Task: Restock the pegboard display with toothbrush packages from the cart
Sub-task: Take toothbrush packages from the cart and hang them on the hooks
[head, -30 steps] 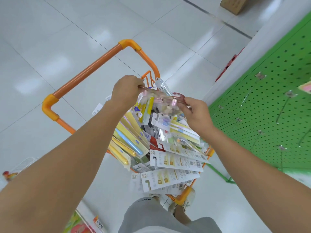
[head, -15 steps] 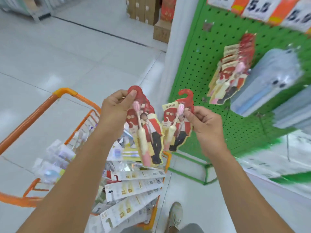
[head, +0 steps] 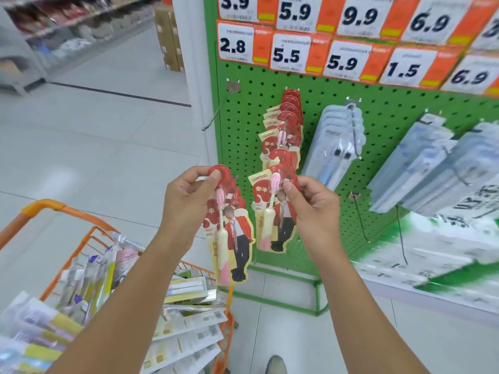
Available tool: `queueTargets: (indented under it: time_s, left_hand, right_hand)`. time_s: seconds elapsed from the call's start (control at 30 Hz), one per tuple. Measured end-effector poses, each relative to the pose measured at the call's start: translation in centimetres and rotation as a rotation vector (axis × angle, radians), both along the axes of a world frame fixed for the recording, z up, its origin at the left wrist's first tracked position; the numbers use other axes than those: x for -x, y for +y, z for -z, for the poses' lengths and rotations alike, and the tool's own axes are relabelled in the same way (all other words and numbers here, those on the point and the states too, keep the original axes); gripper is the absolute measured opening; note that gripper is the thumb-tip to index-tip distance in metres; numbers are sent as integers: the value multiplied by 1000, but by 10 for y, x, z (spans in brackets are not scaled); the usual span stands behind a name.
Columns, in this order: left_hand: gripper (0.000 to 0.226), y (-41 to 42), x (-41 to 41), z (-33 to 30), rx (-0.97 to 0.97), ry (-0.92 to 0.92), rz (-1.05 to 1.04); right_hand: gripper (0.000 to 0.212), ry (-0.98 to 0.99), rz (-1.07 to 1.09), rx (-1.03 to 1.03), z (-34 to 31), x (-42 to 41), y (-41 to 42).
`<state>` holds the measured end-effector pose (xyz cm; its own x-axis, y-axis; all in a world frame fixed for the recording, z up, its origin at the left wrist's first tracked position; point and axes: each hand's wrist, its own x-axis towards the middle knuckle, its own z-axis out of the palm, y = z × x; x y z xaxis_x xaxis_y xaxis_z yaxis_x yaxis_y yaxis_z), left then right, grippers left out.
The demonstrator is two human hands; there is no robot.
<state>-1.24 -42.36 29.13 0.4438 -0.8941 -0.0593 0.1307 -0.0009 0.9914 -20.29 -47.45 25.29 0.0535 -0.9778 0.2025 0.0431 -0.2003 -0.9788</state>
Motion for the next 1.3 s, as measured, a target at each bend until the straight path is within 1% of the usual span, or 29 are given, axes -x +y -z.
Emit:
queueTargets:
  time_s: [0.07,0.17,0.23,0.33,0.47,0.57,0.7,0.77,0.8,0.87,0.93,0.97,1.03,1.1,1.17,1.2,1.3]
  left_hand:
    - [13,-1,2,-2,-11,2,5]
    - [13,-3,3,-4,-20,-8,16]
    - [12,-6,4,-6,-18,-2,25]
    - [9,-10,6,-8,-3,-1,49]
    - [7,-17,8,-8,7,-1,59]
    - [7,-24,10,-8,14,-22,79]
    - [6,-33,19,-15,29,-19,108]
    - [4,-37,24,-19,44,-2,116]
    - [2,-39,26,-21,56,19,120]
    - [2,-41,29,-23,86,75,127]
    - [2,-42,32,-24,126,145,153]
    - [2,-43,33,-24,140,172,169]
    - [9,-46,36,-24,156,206,212]
    - [15,-50,40,-25,170,233,256]
    - [21,-55,46,-24,180,220,260]
    - [25,-57,48,-24,180,183,244]
    - [41,-61,47,-17,181,-21,195]
  right_hand:
    - [19,-11,-8,11,-2,-1,-2]
    - [12,-53,14,-4,-7,-3,-8]
    - [13,-45,25,-22,-9,-2,-16]
    - [12,18,14,-10,-13,-1,-25]
    - [15,119,79,-15,-15,-5,-37]
    - [20,145,95,-96,-13,-12,-56]
    - [31,208,204,-130,-16,-23,-87]
    - [29,224,202,-169,-15,-25,-93]
    - [29,240,192,-191,-15,-24,-90]
    - [38,300,184,-208,-13,-16,-72]
    - [43,301,224,-144,-13,-4,-43]
    - [41,257,214,-107,-14,2,-28]
    - [33,158,45,-91,-18,9,-7]
    - [19,170,-124,-91,-16,11,-2]
    - [8,209,-119,-54,-13,11,-8]
    - [6,191,-96,-41,-12,12,-11]
    - [7,97,-47,-39,-16,14,-19]
